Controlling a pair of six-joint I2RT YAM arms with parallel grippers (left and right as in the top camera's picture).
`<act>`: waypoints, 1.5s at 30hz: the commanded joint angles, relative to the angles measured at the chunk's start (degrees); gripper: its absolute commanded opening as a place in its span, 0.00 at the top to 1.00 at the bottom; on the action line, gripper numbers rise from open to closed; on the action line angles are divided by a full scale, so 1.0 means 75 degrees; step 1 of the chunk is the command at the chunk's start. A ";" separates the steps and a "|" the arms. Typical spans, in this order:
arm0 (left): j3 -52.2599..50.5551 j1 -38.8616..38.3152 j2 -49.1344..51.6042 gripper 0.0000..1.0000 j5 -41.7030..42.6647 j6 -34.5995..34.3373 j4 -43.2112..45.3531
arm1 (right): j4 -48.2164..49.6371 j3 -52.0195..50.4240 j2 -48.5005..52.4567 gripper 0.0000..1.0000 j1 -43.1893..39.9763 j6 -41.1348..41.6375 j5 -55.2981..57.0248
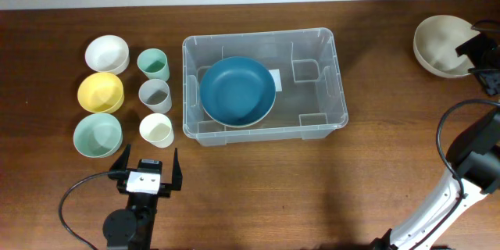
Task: Pack container
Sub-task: 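Move the right gripper to the remaining cream bowl at right, then grasp the cream bowl rim and lift it with the right gripper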
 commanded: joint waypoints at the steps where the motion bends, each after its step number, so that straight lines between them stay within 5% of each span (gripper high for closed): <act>1: -0.0017 0.0041 -0.0052 0.00 -0.0020 0.0096 -0.0044 | 0.0157 -0.0041 0.0251 0.01 -0.0026 0.0434 -0.0044; 19: -0.0017 0.0041 -0.0052 0.00 -0.0020 0.0096 -0.0047 | 0.0064 -0.0041 0.1026 0.01 -0.0175 0.1262 0.0207; 28: -0.0017 0.0041 -0.0052 0.00 -0.0020 0.0096 -0.0047 | -0.0425 -0.0041 0.1032 0.01 -0.0187 0.1259 0.1600; 45: -0.0017 0.0041 -0.0052 0.00 -0.0020 0.0096 -0.0044 | -0.0912 -0.0041 0.1032 0.01 -0.0734 0.0673 0.0731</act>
